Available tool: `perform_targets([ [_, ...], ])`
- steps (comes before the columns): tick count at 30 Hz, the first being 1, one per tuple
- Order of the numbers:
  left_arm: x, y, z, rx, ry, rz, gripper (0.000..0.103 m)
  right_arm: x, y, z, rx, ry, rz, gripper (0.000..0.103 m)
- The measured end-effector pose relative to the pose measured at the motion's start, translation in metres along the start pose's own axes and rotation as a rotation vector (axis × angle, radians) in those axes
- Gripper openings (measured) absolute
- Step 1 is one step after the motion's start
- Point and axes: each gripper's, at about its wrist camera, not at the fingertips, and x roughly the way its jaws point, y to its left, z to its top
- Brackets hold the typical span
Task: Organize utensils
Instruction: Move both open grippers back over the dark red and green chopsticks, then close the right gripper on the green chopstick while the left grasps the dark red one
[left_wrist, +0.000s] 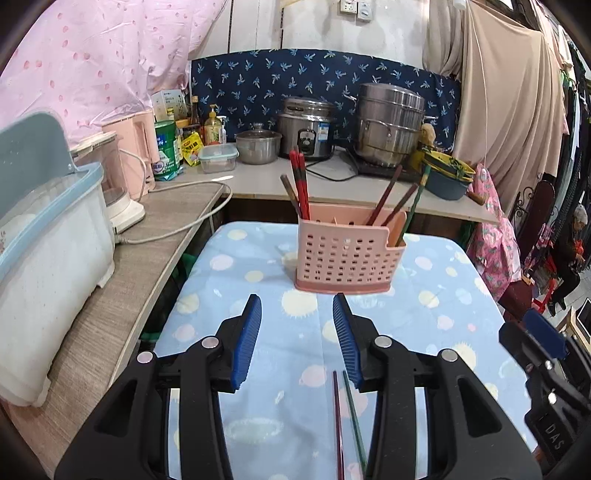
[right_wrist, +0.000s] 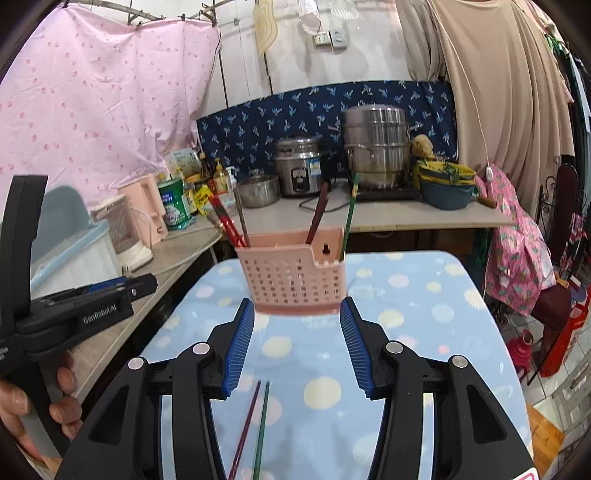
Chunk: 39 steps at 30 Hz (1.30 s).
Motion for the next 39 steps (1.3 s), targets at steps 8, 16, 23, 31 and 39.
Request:
perform_targets([
  [8,-0.001,0.006,-0.041,-0.001,0.071,-0.005,0.038,-0.006,0.006,-0.054,-0.009,0.099,-0.006,0.047],
  [16,0.002,0.008,-0.083,0.008,0.139,-0.003,0.039,-0.008,0.011,-0.095,-0.021,0.173,-0.012,0.047],
  [23,0.007,0.014,-0.116,0.008,0.197,0.012,0.038,-0.006,0.018,-0.133,-0.03,0.248,-0.008,0.047],
  [31,0.01,0.021,-0.15,0.01,0.252,0.016,0.038,0.0,0.027,-0.17,-0.024,0.328,0.009,0.047],
  [39,0.014,0.022,-0.172,0.016,0.302,0.016,0.039,0.005,0.04,-0.19,-0.048,0.363,0.024,0.039],
])
